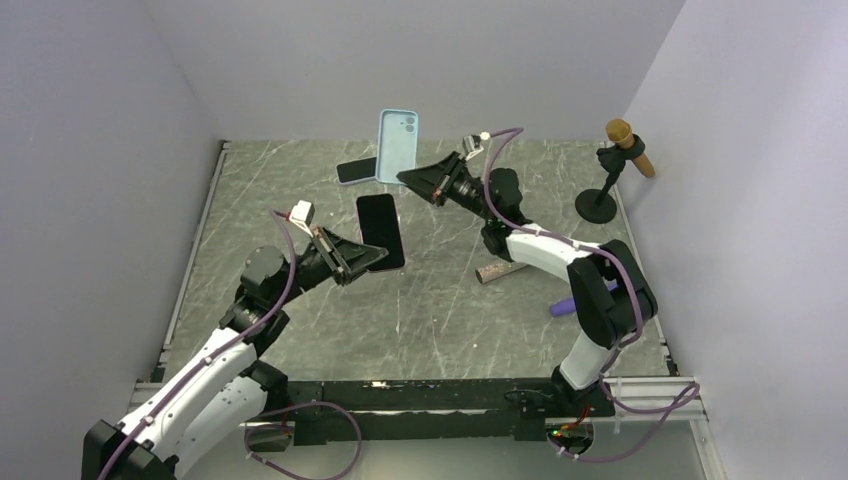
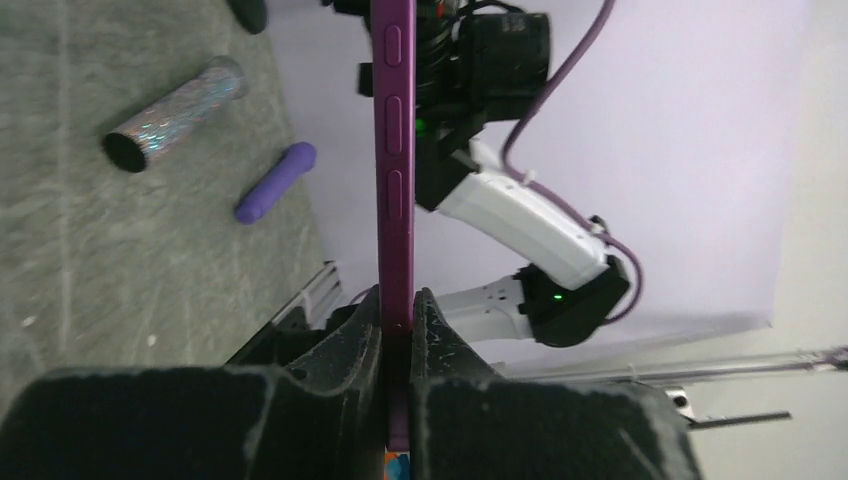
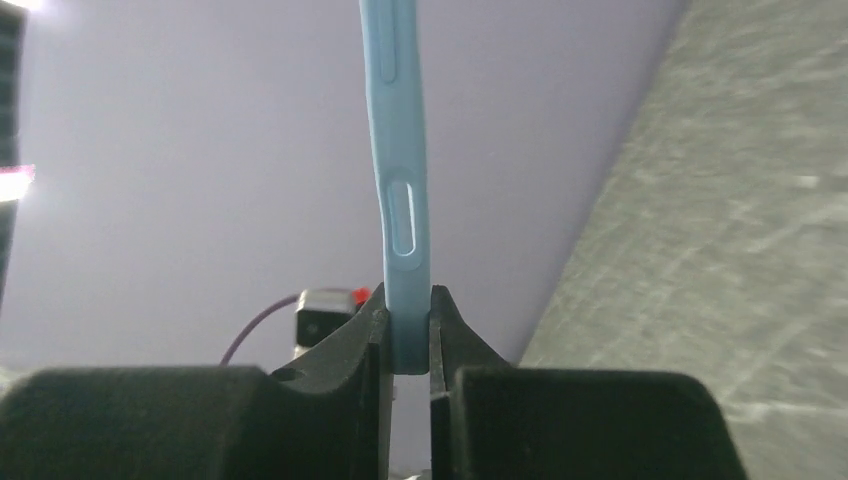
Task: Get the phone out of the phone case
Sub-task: Remove the phone case from the phone, then place the phone at the center of the board.
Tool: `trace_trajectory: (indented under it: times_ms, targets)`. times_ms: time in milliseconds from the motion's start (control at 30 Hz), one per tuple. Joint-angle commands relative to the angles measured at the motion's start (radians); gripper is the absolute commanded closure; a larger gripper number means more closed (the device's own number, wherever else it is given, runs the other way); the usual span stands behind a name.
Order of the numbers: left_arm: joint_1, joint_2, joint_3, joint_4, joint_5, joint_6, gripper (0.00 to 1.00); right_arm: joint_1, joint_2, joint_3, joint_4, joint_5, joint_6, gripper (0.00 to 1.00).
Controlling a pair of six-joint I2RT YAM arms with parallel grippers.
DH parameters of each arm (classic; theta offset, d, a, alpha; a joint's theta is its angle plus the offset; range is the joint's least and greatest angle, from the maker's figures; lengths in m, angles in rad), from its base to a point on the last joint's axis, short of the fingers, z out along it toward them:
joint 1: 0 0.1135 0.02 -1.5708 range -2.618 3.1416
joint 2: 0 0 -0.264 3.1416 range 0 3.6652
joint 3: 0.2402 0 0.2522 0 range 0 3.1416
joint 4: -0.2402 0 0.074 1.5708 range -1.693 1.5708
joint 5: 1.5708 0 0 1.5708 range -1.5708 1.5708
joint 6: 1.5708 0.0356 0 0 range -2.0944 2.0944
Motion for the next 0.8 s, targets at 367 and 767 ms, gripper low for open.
trace_trajectory:
  times_ms: [367, 767]
  targets:
    - [0.171, 0.008, 0.288, -0.845, -0.55, 0.262, 1.0, -0.076, -0.394, -0.136, -0.867, 0.193, -0.599, 1.0]
    - [0.428, 0.114, 0.09, -0.527, -0.857, 0.038, 1.0, -0.006, -0.559, -0.199, -1.051, 0.228, -0.684, 1.0]
